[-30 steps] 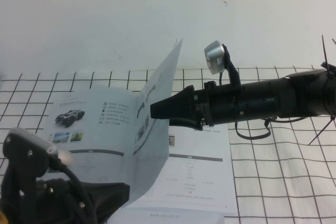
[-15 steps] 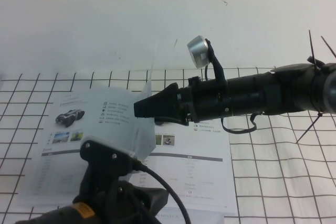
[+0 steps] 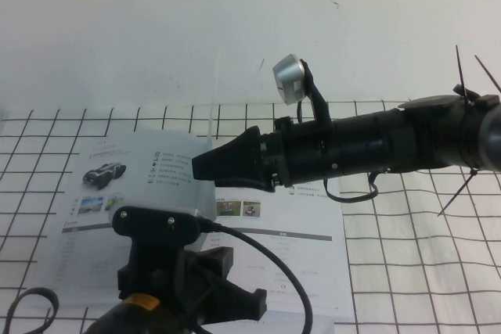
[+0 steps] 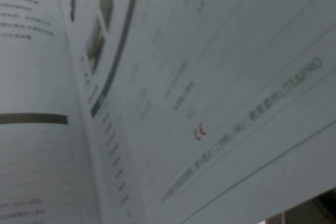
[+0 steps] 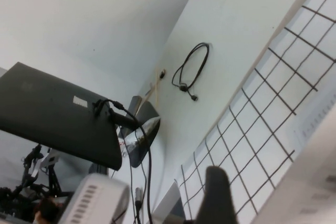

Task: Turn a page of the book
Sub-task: Open the closed book

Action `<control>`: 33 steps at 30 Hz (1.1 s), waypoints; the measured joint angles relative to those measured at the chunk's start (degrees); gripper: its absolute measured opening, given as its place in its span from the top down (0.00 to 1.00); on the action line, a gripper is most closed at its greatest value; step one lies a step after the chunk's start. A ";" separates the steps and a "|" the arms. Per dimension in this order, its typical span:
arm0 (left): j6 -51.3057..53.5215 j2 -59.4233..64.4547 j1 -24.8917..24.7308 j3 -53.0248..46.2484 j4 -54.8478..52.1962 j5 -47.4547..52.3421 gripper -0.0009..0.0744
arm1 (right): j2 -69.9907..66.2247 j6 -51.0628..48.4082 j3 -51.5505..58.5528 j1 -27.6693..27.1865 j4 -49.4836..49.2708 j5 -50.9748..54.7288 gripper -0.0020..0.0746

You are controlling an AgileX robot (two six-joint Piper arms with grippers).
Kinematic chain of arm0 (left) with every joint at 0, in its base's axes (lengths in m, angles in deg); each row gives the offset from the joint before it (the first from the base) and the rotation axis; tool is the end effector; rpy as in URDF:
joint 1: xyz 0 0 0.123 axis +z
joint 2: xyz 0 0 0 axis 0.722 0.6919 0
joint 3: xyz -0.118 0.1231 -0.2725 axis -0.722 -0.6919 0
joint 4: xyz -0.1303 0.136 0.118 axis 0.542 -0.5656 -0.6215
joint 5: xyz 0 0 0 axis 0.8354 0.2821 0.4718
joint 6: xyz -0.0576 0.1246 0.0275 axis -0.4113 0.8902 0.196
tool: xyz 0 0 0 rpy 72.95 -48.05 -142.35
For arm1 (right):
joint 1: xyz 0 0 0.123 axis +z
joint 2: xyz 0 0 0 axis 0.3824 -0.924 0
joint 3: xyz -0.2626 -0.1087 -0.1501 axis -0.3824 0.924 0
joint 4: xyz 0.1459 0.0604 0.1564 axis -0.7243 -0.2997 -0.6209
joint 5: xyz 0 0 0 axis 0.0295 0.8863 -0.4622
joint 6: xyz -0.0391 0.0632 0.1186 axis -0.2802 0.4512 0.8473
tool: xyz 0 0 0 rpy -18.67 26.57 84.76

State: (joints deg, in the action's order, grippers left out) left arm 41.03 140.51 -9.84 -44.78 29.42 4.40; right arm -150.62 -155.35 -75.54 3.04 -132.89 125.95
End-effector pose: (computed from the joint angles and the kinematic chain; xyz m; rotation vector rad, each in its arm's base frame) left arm 0.1847 -0.1681 0.2398 0.1336 2.1049 -0.4996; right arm 0.3301 0.2952 0.2551 -0.6099 2.0888 1.7319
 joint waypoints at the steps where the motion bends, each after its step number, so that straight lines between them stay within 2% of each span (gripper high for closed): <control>1: 0.88 0.00 0.00 0.00 1.44 -0.54 0.99 | 0.29 0.00 0.00 0.00 0.00 0.16 0.33; 14: 13.02 0.00 0.00 0.00 20.35 -8.35 0.99 | 6.21 -1.02 -2.44 0.09 0.00 2.94 0.36; 16: 13.90 0.00 0.00 0.00 22.40 -9.23 0.99 | 6.45 -1.13 -2.58 -0.03 1.36 2.34 0.42; 19: 15.13 0.00 0.00 0.00 24.41 -9.84 0.99 | 6.45 0.02 -2.70 -0.49 7.56 -0.83 0.56; 24: 15.61 0.00 0.65 0.00 26.80 -9.94 0.99 | 6.45 6.49 -2.70 -0.67 26.23 -7.34 0.89; 29: 17.26 0.00 6.26 0.00 30.64 -5.87 0.99 | 5.14 14.27 -2.70 -0.67 41.04 -9.82 0.96; 33: 19.80 0.00 13.83 0.00 31.55 2.72 0.99 | 2.39 16.63 -2.70 -0.67 45.85 -10.53 0.97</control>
State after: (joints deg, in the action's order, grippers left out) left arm 60.82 140.51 3.99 -44.78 60.97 7.12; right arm -148.22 -138.72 -78.24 2.37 -87.04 115.43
